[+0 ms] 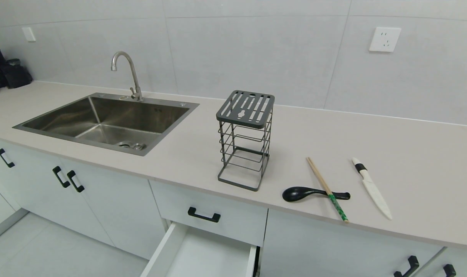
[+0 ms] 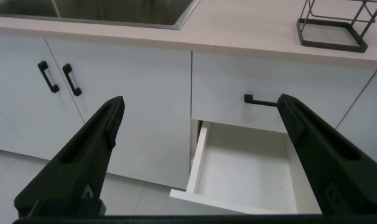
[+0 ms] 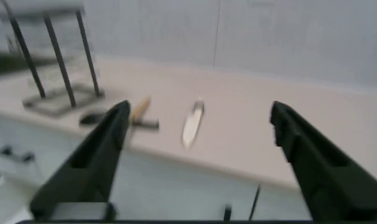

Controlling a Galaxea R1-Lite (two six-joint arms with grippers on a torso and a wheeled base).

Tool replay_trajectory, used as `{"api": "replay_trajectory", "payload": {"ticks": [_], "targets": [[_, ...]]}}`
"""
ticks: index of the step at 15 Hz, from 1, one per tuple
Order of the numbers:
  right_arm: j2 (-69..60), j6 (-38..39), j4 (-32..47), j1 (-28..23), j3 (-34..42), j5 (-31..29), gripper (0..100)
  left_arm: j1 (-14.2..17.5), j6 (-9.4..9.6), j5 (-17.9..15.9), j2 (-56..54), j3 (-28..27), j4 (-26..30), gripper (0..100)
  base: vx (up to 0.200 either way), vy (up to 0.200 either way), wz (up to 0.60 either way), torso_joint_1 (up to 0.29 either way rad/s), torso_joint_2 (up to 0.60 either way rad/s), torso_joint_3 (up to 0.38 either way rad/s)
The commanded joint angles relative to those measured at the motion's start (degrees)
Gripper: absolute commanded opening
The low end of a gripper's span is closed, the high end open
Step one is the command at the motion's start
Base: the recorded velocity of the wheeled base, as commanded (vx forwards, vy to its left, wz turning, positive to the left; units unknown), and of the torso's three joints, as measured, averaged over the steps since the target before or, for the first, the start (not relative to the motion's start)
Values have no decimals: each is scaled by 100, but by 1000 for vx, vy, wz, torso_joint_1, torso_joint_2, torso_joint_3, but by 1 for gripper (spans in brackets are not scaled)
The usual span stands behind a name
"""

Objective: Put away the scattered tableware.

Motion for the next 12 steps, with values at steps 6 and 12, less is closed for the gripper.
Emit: {"api": "replay_trajectory", "payload": {"ticks": [6, 12], "targets": [[666, -298, 284, 73, -801, 1368, 100, -1, 1, -1, 7, 0, -1, 100, 0, 0, 0, 0, 0, 0], [4023, -1036, 284, 319, -2709, 1922, 100, -1, 10, -10, 7, 0, -1, 100, 0, 0, 0, 0, 0, 0]]}}
